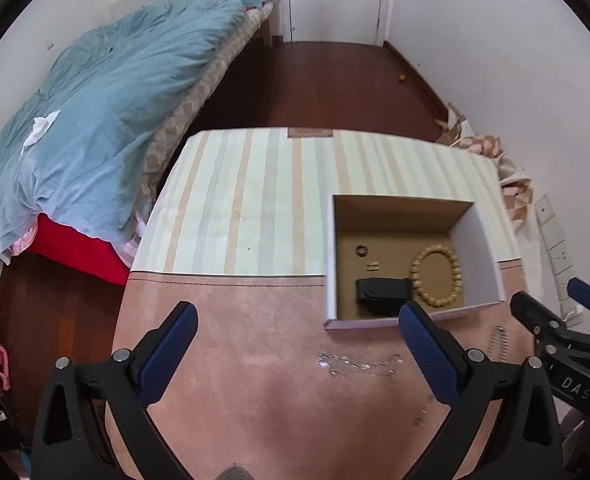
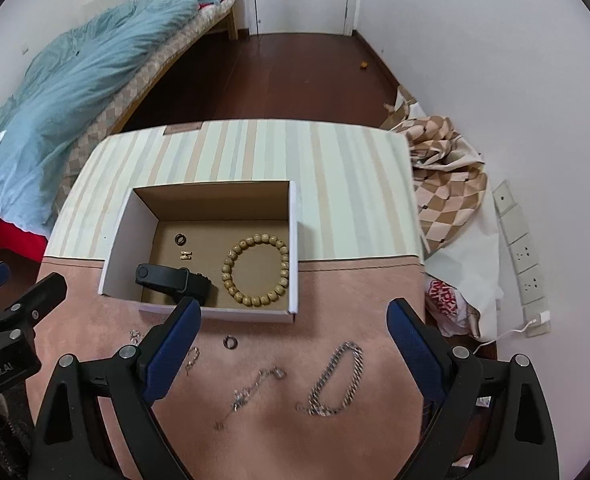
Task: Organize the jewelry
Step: 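Withdraw both open grippers from the box, then grasp the thick silver chain bracelet with the right gripper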
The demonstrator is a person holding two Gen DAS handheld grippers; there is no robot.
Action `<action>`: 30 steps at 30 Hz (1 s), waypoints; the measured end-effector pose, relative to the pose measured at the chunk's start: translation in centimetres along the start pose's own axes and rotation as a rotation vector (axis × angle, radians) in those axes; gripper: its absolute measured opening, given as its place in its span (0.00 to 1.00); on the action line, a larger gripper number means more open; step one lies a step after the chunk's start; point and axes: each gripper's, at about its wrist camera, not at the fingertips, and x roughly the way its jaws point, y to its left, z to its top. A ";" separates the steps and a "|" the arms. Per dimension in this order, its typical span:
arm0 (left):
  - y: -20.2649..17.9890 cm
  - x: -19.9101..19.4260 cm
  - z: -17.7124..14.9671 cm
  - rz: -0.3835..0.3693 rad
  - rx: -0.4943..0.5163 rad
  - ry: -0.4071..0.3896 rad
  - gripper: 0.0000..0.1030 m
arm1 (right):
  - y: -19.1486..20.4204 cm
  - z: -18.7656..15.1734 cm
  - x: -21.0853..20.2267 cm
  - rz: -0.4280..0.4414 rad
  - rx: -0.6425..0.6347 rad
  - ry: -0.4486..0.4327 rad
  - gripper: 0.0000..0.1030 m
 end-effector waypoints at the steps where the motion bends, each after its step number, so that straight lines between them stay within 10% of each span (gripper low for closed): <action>1: -0.2 -0.7 -0.1 -0.007 0.001 -0.010 1.00 | -0.1 -0.2 -0.5 -0.001 0.002 -0.008 0.93; 18: -0.4 -8.1 -1.8 -0.018 -0.016 -0.114 1.00 | -1.4 -2.8 -9.5 0.044 0.060 -0.125 0.93; 30: -1.3 1.8 -8.5 0.093 -0.009 0.097 1.00 | -8.9 -9.8 3.3 0.062 0.290 0.142 0.85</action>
